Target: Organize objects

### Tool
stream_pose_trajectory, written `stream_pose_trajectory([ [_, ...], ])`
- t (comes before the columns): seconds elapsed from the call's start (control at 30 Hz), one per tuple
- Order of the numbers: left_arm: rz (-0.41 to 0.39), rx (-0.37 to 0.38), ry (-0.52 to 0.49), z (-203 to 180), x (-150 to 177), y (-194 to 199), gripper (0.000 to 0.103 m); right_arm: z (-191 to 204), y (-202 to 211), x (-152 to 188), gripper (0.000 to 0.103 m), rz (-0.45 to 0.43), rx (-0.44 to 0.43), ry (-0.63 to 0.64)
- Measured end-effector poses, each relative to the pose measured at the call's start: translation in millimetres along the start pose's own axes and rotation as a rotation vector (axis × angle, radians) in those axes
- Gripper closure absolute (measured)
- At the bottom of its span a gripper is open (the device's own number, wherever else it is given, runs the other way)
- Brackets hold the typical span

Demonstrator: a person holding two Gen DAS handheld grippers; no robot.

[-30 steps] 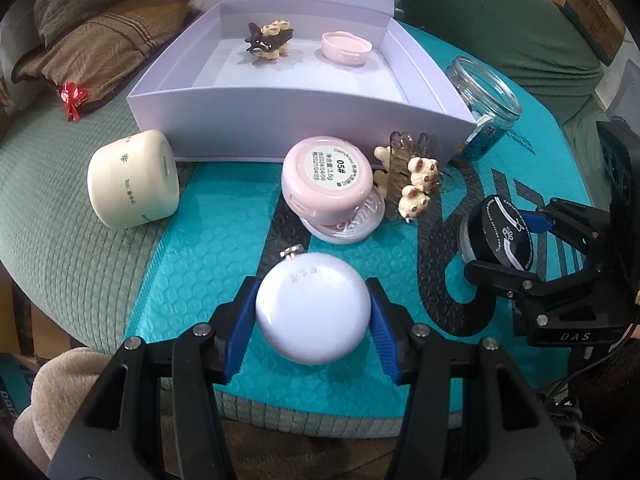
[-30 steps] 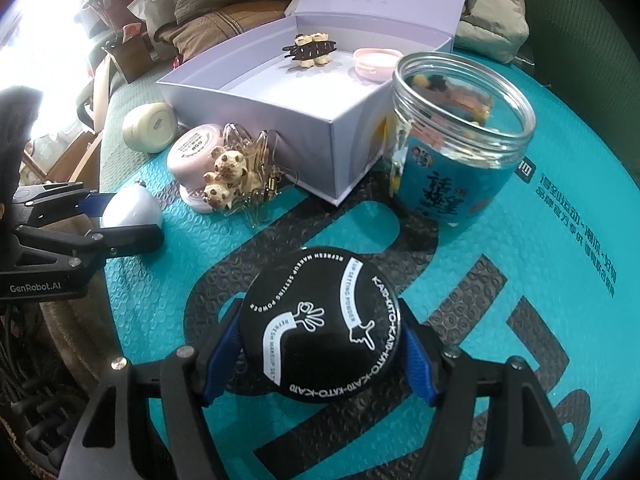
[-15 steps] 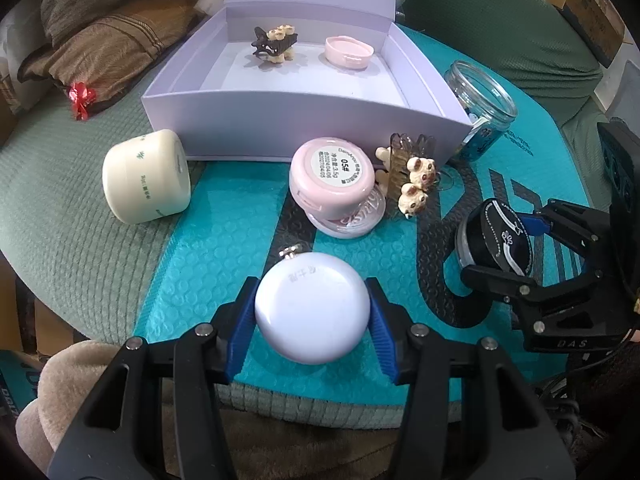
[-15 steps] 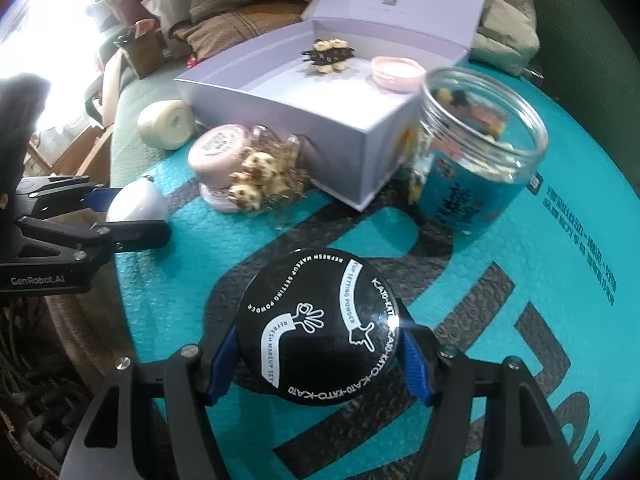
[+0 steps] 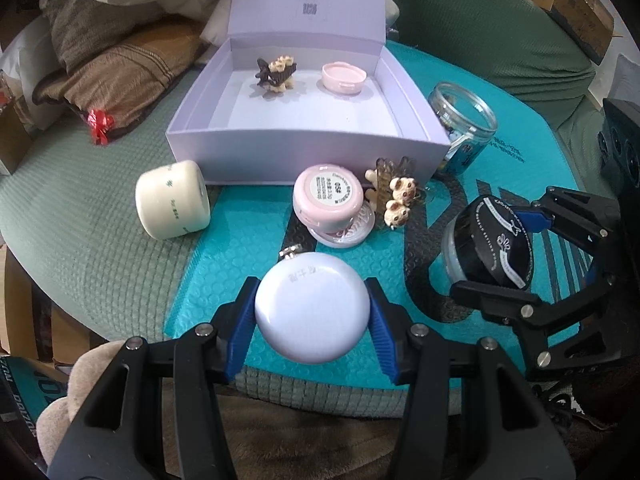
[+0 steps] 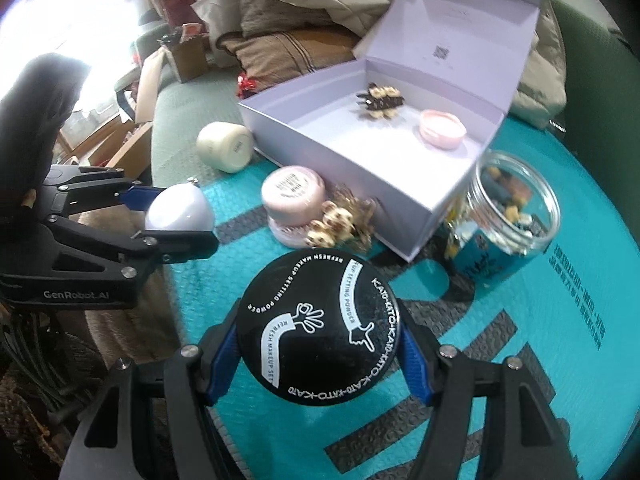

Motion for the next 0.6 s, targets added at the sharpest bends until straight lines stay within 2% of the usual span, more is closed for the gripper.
stream_pose_trajectory([
  [0.6,-0.072,-0.066,-0.026,10,-19,46,0.053,39,32,-41,0.034,-0.078,-0.015,0.133],
])
Point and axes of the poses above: each gripper's, at about its wrist camera, not at the fingertips, and y roughly against the way its jaws point, z to its left, x to its underside, the point moved 9 cm from there along -y, roughly the way its jaws point, and after that the axes turned 2 degrees about z, right-handed, at the moved point
